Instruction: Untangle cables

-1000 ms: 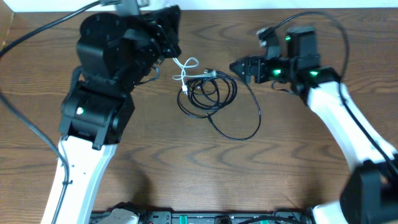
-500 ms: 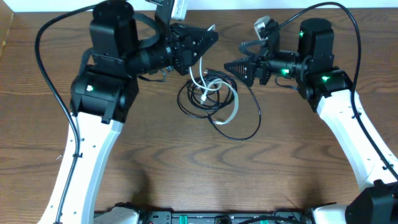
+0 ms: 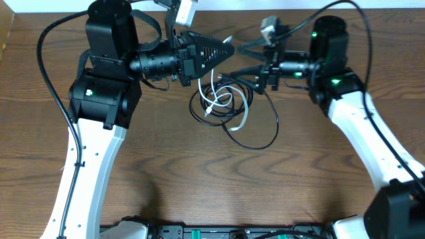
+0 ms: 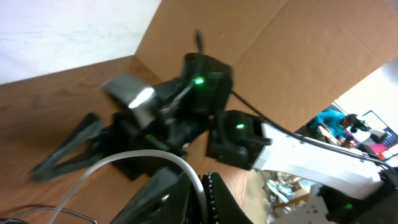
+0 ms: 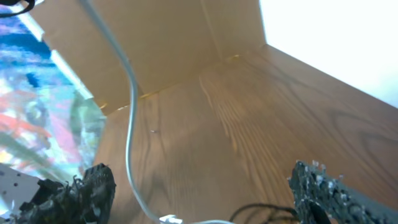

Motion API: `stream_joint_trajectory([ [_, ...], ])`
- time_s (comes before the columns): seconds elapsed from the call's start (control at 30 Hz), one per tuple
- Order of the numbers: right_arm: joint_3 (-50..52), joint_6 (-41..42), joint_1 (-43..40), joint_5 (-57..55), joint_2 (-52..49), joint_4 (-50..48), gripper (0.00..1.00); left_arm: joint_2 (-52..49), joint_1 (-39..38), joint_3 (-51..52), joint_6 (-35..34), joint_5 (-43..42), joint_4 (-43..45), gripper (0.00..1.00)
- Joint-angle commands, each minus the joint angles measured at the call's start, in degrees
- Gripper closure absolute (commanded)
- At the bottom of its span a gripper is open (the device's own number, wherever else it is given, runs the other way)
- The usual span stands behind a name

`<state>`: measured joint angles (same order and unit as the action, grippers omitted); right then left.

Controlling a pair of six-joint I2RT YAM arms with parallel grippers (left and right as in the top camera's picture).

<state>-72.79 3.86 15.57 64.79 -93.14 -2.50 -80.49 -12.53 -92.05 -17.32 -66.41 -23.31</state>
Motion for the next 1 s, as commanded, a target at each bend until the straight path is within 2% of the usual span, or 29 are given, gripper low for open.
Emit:
stream_joint_trajectory([
  [0.0, -0.35, 5.11, 2.1, 1.57, -2.67, -3.52, 0.14, -0.35, 0.24, -0.72, -0.98, -3.26, 0.26, 0.93],
  [0.17, -0.35, 12.5, 3.41, 1.75, -5.49, -11.17, 0.14, -0.37, 0.24, -0.72, -1.01, -3.45, 0.24, 0.93],
  [0.6, -0.35, 23.26, 3.17, 6.82, -6.47, -26.03, 0.15, -0.85, 0.24, -0.72, -1.01, -3.43, 0.22, 0.92],
  [0.77, -0.35, 25.07, 3.41, 2.71, -6.51, -26.67, 0.21, -0.85, 0.24, -0.72, -2.36, -3.43, 0.22, 0.92],
  [0.9, -0.35, 27.63, 3.54, -1.4, -6.51, -27.56, 0.32, -0.85, 0.24, -0.72, -2.97, -3.43, 0.22, 0.92],
  [0.97, -0.35, 28.55, 3.74, -2.23, -6.51, -28.94, 0.32, -0.85, 0.24, -0.72, -3.21, -3.43, 0.22, 0.92],
])
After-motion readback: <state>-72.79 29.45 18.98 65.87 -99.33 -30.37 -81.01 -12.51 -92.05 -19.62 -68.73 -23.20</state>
